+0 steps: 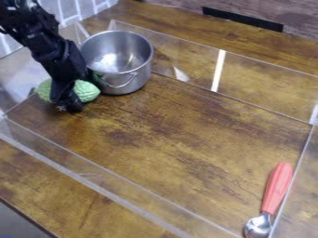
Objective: Put the green object in the silver pot
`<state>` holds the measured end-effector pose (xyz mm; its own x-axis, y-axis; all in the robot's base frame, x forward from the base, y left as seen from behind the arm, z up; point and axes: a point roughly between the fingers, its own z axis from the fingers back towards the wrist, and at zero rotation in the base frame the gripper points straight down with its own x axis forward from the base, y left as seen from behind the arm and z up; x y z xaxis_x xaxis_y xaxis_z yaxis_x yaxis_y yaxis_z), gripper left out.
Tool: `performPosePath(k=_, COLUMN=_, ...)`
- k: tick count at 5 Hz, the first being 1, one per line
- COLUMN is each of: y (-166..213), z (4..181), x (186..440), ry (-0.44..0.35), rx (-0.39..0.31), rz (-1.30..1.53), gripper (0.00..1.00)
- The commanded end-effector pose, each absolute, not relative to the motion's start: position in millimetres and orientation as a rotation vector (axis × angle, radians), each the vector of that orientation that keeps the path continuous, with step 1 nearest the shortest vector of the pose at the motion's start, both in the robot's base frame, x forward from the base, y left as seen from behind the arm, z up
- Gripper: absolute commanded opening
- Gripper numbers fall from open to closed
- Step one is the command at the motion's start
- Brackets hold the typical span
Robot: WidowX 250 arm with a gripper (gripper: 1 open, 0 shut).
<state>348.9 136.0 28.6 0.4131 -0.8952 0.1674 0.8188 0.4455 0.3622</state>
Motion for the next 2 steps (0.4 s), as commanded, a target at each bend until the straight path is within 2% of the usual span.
performPosePath(k=1, y=130.0, z=12.1, x=347.9, ry=-0.340, rx=0.187, rz=-1.101, gripper=0.00)
performPosePath(k=2, y=128.6, z=14.2, x=350.4, ry=-0.343, rx=0.178, rz=-1.096, gripper=0.00)
